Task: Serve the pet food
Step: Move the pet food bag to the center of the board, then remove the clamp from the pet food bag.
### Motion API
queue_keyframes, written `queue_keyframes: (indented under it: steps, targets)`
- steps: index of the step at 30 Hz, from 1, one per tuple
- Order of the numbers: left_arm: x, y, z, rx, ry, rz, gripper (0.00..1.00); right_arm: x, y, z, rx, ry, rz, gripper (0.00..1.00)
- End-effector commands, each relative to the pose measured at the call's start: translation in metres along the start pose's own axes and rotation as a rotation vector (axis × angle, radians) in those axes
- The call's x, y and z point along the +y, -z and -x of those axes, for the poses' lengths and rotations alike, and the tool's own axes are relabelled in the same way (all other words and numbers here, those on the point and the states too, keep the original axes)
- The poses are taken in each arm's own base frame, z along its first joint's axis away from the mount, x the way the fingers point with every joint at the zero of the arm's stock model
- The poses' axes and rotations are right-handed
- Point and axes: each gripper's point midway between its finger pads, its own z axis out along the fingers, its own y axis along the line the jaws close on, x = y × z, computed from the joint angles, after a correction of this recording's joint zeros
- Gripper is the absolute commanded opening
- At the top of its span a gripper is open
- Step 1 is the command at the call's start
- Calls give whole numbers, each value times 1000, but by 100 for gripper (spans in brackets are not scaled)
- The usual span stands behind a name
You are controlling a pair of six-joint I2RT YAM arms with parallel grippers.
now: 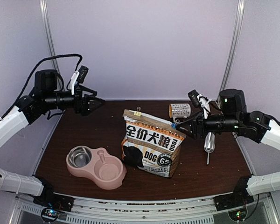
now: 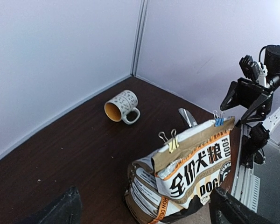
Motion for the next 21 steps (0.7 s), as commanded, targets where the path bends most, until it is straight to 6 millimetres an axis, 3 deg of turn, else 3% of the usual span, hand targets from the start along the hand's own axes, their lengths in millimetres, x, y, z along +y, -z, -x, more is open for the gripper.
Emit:
queue_keyframes:
  steps: [1,3,9,14,21]
  targets:
    - [4,20,50,-131,-74,94,98,-2,22,47,-88,11,-71,75]
    - [6,18,46,-144,-65,98,98,-4,22,57,-85,6,-95,81]
    - [15,0,9,-47,-6,83,98,-8,-9,80,-2,-24,-119,84]
    - [7,4,16,-76,22,52,98,2,-46,100,40,-27,-70,85]
    - [9,12,19,-103,24,92,98,30,-103,110,89,-25,67,85]
